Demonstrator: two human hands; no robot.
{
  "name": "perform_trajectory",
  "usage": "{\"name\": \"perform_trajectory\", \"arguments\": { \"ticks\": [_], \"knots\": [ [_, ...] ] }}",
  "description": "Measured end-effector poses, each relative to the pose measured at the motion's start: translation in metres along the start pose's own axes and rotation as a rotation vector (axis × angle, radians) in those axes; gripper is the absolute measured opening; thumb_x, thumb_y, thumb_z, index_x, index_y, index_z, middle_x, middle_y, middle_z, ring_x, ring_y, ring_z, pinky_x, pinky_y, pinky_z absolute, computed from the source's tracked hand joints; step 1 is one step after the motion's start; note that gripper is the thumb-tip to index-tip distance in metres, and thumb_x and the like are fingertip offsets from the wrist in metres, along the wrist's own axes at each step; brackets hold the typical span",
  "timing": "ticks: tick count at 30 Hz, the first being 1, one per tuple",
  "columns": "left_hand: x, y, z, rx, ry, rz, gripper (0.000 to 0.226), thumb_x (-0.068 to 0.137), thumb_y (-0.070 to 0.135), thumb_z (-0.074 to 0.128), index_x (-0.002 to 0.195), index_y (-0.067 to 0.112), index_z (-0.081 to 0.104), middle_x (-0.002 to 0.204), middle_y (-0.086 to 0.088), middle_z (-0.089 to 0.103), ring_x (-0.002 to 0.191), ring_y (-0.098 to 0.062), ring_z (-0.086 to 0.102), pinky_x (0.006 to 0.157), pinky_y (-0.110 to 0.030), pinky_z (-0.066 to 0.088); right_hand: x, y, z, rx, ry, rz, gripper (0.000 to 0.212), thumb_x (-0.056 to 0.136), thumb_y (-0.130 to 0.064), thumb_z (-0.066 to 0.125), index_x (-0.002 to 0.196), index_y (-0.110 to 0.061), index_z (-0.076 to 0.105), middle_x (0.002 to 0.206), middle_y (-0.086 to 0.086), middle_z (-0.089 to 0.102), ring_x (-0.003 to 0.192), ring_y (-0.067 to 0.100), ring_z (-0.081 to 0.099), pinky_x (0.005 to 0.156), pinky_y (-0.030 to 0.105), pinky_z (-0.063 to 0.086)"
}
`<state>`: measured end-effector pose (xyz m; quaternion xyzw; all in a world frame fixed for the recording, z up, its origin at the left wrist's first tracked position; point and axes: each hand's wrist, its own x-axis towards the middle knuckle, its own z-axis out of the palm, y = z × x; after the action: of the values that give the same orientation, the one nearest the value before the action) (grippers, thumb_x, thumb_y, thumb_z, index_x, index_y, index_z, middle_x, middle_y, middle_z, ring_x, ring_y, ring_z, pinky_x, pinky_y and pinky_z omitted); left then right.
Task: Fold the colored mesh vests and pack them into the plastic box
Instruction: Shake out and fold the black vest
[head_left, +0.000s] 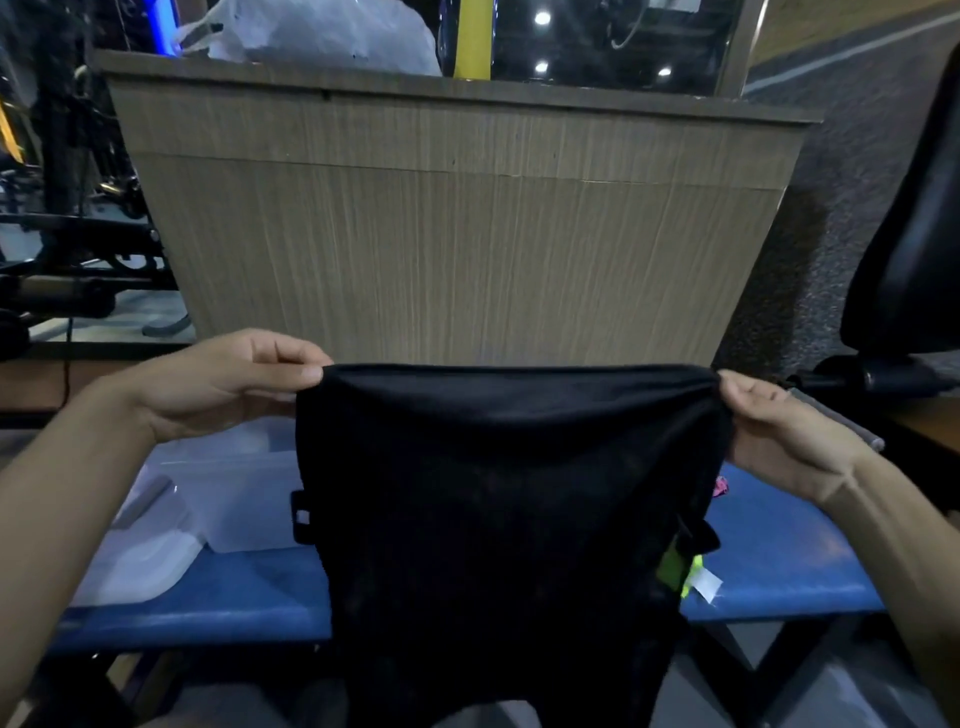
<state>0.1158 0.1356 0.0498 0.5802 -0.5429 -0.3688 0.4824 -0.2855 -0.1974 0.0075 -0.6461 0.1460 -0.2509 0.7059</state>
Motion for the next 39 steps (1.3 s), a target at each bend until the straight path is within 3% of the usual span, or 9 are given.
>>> {"name": "perform_trajectory", "arguments": {
  "ticks": [4,7,9,12,16,19,24,33,39],
  "knots": [
    [-0.001,-0.008,0.005,-0.060,-0.038,0.030,0.049,0.065,0.045,0.094,0.089,0.006,0.076,0.090,-0.012,0.071,0.083,-0.016,0.068,0.077,-0.023,0.056,0.011,-0.010,0.014,0.068,0.130,-0.036,0.050,0.096,-0.027,0.057,0.135,0.004,0.055,0.121,0.020,0.065,0.108,0.026,0.064,0.082,0.030,0.059],
    [0.014,-0.016,0.010,-0.027,0.177,-0.047,0.065,0.051,0.052,0.097,0.093,0.007,0.078,0.097,-0.013,0.072,0.087,-0.017,0.068,0.077,-0.023,0.058,0.023,-0.007,0.025,-0.093,0.292,0.014,0.025,0.105,-0.017,0.049,0.106,0.001,0.067,0.096,0.013,0.073,0.089,0.022,0.068,0.068,0.023,0.060],
    [0.021,-0.019,0.013,-0.052,0.279,-0.112,0.044,0.059,0.046,0.093,0.086,0.013,0.081,0.095,-0.011,0.072,0.083,-0.015,0.070,0.072,-0.020,0.058,0.028,-0.002,0.030,-0.187,0.376,0.011,0.024,0.105,-0.015,0.051,0.087,-0.009,0.066,0.078,0.006,0.071,0.069,0.014,0.066,0.060,0.022,0.055],
    [0.024,-0.018,0.024,-0.100,0.314,-0.209,0.022,0.071,0.033,0.086,0.081,0.015,0.080,0.087,-0.008,0.071,0.078,-0.016,0.068,0.069,-0.022,0.057,0.032,0.004,0.028,-0.209,0.438,0.046,0.021,0.104,-0.018,0.054,0.093,-0.007,0.070,0.092,0.017,0.070,0.078,0.021,0.066,0.071,0.032,0.053],
    [0.030,-0.018,0.056,0.311,0.487,-0.331,0.017,0.091,0.014,0.071,0.077,0.007,0.073,0.068,-0.007,0.060,0.063,-0.017,0.056,0.052,-0.023,0.049,0.032,0.016,0.049,-0.212,0.554,0.165,0.021,0.100,-0.012,0.060,0.106,0.006,0.070,0.103,0.026,0.071,0.080,0.028,0.068,0.062,0.029,0.060],
    [0.036,-0.010,0.104,0.268,0.389,-0.262,0.018,0.095,0.010,0.066,0.084,-0.002,0.073,0.068,-0.006,0.060,0.062,-0.013,0.055,0.048,-0.020,0.047,0.025,0.019,0.097,-0.258,0.413,0.193,0.018,0.095,-0.014,0.069,0.098,0.003,0.072,0.091,0.020,0.069,0.076,0.024,0.064,0.065,0.030,0.055],
    [0.054,-0.002,0.155,-0.043,0.357,-0.180,0.008,0.093,0.011,0.070,0.087,0.008,0.075,0.071,-0.006,0.064,0.059,-0.011,0.057,0.047,-0.020,0.047,0.018,0.016,0.183,-0.381,0.192,0.045,0.020,0.091,-0.010,0.072,0.075,-0.012,0.061,0.066,0.006,0.058,0.055,0.014,0.052,0.044,0.022,0.043],
    [0.058,0.006,0.166,-0.216,0.516,-0.123,0.009,0.092,0.009,0.071,0.086,0.005,0.075,0.070,-0.005,0.068,0.058,-0.010,0.066,0.052,-0.024,0.054,0.018,0.015,0.208,-0.484,0.344,-0.105,0.019,0.082,-0.023,0.080,0.077,-0.010,0.067,0.075,0.016,0.073,0.076,0.041,0.073,0.068,0.062,0.060],
    [0.052,0.017,0.163,-0.254,0.423,-0.112,0.023,0.102,0.016,0.060,0.087,0.002,0.070,0.071,-0.008,0.057,0.066,-0.018,0.063,0.060,-0.029,0.059,0.005,0.005,0.219,-0.892,0.402,-0.248,0.025,0.076,-0.038,0.086,0.078,-0.018,0.072,0.062,-0.008,0.070,0.064,0.005,0.065,0.064,0.021,0.051]
  ]
}}
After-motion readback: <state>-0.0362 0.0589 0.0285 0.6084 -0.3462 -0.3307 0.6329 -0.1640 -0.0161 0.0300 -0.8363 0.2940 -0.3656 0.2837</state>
